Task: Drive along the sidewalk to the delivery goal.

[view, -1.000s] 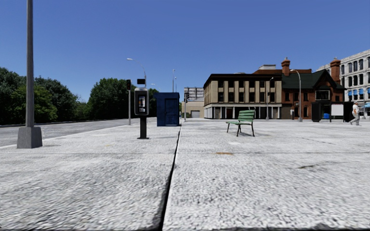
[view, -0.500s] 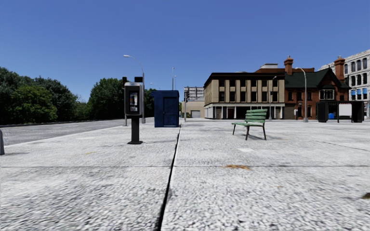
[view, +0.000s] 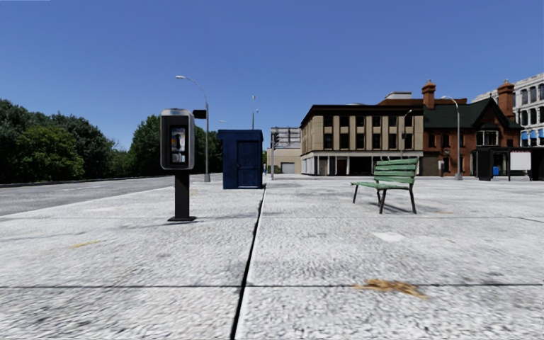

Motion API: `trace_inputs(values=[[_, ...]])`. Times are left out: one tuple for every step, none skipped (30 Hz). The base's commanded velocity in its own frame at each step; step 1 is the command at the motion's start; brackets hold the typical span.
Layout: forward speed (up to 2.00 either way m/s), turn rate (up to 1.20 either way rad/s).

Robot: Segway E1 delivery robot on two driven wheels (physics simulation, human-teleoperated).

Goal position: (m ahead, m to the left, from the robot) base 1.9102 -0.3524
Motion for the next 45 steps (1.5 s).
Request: trace_inputs(values=[[2.00,0.00],[2.00,0.00],[2.00,0.00],[2.00,0.00],[2.00,0.00],[2.00,0.00],[2.00,0.00],[2.00,0.00],[2.00,-0.08],[2.00,-0.27],[1.86,-0.36],[1.69,-0.38],[1.69,-0.38],[1.57,-0.40],[1.51,-0.43],[1.50,-0.46],[1.49,-0.48],[1.49,-0.48],[1.49,-0.48],[1.49,-0.48],[1.49,-0.48],[1.49,-0.48],[1.48,-0.48],[1.48,-0.48],[1.48,-0.48],[1.48,-0.48],[1.48,-0.48],[1.48,-0.45],[1.48,-0.38],[1.48,-0.24],[1.48,-0.24],[1.48,-0.02],[1.48,0.00],[1.44,0.00],[1.32,0.00],[1.32,0.00],[0.53,0.00],[0.00,0.00],[0.00,0.00],[0.00,0.00],[0.00,0.00],[0.00,0.00],[0.00,0.00],[0.00,0.00],[0.00,0.00]])
